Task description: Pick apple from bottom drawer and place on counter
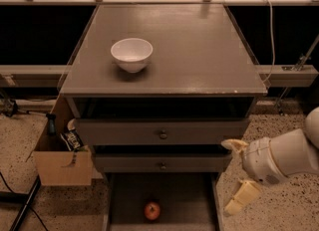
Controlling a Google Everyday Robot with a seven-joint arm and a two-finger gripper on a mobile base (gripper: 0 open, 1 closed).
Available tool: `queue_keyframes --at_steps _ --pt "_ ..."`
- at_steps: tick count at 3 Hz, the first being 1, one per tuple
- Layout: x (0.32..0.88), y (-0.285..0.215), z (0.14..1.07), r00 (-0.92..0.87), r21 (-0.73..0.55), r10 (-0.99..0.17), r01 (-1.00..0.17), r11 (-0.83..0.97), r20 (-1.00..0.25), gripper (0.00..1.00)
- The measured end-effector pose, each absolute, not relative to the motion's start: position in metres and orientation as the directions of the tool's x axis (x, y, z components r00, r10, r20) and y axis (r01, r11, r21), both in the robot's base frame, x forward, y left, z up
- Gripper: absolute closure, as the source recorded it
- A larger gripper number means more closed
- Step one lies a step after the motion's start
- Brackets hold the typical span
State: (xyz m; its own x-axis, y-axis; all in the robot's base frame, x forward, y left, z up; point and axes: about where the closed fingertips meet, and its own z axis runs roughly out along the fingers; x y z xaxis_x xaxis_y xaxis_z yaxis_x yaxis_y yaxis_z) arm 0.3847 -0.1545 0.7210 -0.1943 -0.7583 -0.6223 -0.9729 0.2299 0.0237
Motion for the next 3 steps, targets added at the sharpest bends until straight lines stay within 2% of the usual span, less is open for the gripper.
queue_keyframes --at_steps 2,3 --pt "0.391 -0.169 0.666 -0.132 -0.057 -0.751 -0.974 0.22 -0.647 0.0" --pt "0.391 -0.169 0.666 -0.132 -0.056 -0.751 -0.974 0.219 -0.647 0.0"
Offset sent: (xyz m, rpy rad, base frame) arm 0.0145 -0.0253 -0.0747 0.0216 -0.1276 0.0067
